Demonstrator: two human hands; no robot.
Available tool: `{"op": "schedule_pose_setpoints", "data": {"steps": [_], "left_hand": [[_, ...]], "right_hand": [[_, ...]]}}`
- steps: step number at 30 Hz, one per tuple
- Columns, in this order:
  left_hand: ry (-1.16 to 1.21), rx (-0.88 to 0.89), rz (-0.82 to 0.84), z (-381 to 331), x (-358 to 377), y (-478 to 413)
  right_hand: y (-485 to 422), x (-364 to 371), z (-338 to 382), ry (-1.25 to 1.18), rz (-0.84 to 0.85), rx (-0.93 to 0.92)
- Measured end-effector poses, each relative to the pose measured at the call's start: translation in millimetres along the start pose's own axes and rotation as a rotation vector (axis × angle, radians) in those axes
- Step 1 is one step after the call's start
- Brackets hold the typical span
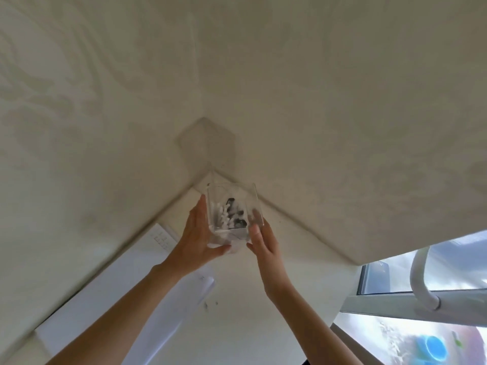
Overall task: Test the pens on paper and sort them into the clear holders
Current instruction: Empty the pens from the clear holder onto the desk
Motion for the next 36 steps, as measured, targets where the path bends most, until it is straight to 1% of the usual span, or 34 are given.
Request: {"op": "schedule_pose_setpoints", "data": {"steps": [2,5,9,12,14,16,18,20,23,29,33,36], "left_hand": [[-0.090,0.123,-0.004,-10.6,3.7,-1.8],[-0.122,0.149,-0.064,-22.9,9.2,-2.9],[-0.160,0.197,-0.130,-34.1,7.6,-0.3],[-0.326,0.277,-0.163,-39.1,-3.7,-4.2],[-0.444,0.305,-0.159,-40.9,-12.1,-5.2],[-0.549,0.300,-0.110,-36.8,-19.7,-4.7],[-0.669,0.258,-0.038,-29.2,-26.0,-4.9],[-0.790,0.252,0.011,-19.8,-30.5,-4.7],[-0.924,0.248,0.031,-8.7,-33.9,-5.2],[-1.027,0.160,0.220,-19.4,-28.3,-18.5],[-1.041,0.135,0.251,-22.1,-23.9,-25.4],[-1.109,0.155,0.289,-24.9,-21.8,-29.7]], "right_hand": [[-3.9,-5.6,-0.2,-0.067,-0.022,0.053],[-8.0,-12.2,-2.2,-0.138,-0.047,0.094],[-12.5,-25.9,7.4,-0.193,-0.081,0.074],[-22.2,-39.0,16.3,-0.289,-0.112,0.097],[-27.8,-46.8,18.0,-0.301,-0.116,0.105],[-33.1,-53.5,15.6,-0.271,-0.135,0.083],[-35.4,-57.8,12.8,-0.185,-0.155,0.045],[-35.4,-57.7,10.1,-0.086,-0.160,0.026],[-34.6,-55.0,-3.0,-0.006,-0.155,0.027],[-35.9,-54.8,-19.7,-0.009,-0.200,0.103],[-38.6,-57.5,-23.1,-0.021,-0.214,0.137],[-40.9,-59.7,-27.3,-0.009,-0.209,0.175]]}}
Point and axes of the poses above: each hand's wrist, its own y-axis away from the middle knuckle, its own x-axis out of the palm, z = x × y, the point moved 1 cm from there along -y, towards the middle knuckle, and after that the axes turned 11 degrees about -z, right-handed, at the moved point
